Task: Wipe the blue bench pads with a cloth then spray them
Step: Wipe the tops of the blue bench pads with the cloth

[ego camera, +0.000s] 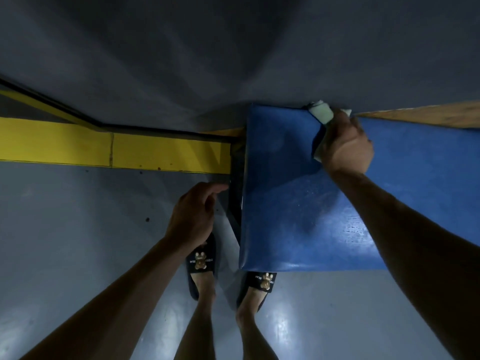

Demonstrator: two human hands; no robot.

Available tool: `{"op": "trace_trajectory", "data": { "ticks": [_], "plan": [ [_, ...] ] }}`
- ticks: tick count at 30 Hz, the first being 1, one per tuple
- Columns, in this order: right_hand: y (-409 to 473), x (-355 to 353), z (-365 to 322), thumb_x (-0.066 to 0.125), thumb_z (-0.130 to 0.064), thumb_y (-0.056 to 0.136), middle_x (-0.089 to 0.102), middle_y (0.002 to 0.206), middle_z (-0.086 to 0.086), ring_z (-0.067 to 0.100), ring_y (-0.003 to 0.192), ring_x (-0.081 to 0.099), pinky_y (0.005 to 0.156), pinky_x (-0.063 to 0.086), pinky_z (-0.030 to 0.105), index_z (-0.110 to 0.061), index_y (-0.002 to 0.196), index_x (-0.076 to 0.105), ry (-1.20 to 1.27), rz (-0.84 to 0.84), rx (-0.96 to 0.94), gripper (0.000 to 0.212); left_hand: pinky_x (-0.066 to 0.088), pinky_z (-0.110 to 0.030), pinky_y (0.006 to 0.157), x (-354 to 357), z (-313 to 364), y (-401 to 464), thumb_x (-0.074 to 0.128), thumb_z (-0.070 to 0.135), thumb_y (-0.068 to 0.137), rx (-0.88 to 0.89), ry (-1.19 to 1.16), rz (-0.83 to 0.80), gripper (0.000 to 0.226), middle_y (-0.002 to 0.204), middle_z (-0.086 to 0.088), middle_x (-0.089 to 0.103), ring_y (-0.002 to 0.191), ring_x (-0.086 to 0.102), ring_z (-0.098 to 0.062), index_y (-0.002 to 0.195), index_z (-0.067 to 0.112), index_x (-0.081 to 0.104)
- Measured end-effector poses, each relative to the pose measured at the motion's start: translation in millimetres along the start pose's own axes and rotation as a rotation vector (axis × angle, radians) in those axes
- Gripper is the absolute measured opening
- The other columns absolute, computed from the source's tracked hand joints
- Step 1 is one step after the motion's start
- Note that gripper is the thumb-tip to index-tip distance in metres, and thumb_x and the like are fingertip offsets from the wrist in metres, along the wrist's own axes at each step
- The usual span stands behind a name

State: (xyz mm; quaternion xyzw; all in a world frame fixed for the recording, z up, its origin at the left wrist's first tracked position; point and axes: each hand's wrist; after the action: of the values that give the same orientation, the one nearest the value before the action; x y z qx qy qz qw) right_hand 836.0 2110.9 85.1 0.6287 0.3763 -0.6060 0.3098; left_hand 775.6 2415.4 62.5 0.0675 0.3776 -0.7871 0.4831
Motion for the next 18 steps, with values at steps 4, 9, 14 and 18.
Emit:
{"op": "trace_trajectory", "data": {
  "ticks": [4, 9, 14, 18],
  "plan": [
    [-12, 9, -67, 0.054, -0.023, 0.091, 0.057, 0.135, 0.010, 0.041, 0.104, 0.064, 0.083, 0.049, 0.044, -0.025, 0.136, 0.052, -0.008, -0.096, -0.222, 0.045, 0.051, -0.019, 0.078, -2, -3, -3, 0.040, 0.012, 0.104, 0.010, -0.028, 0.003, 0.038, 0.123, 0.006, 0.065, 0.099, 0.062, -0.004, 0.130, 0.033, 0.059],
    [-7, 13, -91, 0.048, -0.016, 0.096, 0.061, 0.127, 0.010, 0.040, 0.094, 0.067, 0.074, 0.052, 0.043, -0.017, 0.133, 0.053, -0.052, -0.066, -0.440, 0.037, 0.052, -0.012, 0.062, -7, -10, -7, 0.040, 0.012, 0.103, -0.031, -0.037, 0.009, 0.039, 0.120, 0.007, 0.064, 0.092, 0.065, -0.008, 0.128, 0.034, 0.060],
    [-84, 19, -58, 0.069, -0.006, 0.080, 0.065, 0.121, 0.010, 0.035, 0.091, 0.068, 0.072, 0.057, 0.041, -0.020, 0.124, 0.065, 0.045, -0.225, -1.010, 0.047, 0.048, -0.016, 0.077, -5, -10, -12, 0.040, 0.019, 0.105, -0.044, -0.006, 0.006, 0.034, 0.129, 0.011, 0.062, 0.103, 0.064, -0.006, 0.128, 0.033, 0.059],
    [-46, 17, -70, 0.051, -0.012, 0.085, 0.066, 0.115, 0.014, 0.040, 0.081, 0.068, 0.062, 0.055, 0.041, -0.021, 0.122, 0.068, -0.064, -0.164, -1.069, 0.041, 0.043, -0.011, 0.083, -7, -15, -18, 0.044, 0.016, 0.104, 0.088, 0.081, -0.021, 0.033, 0.127, 0.006, 0.064, 0.112, 0.061, -0.008, 0.132, 0.025, 0.059]
  ]
}}
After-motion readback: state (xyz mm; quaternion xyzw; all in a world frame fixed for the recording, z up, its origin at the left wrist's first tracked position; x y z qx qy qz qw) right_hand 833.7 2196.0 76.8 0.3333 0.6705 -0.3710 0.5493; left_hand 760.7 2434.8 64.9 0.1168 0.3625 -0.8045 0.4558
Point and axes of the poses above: each hand's wrist, its own y-axis towards the middle knuckle, its own x-axis out of the palm, z = x × y
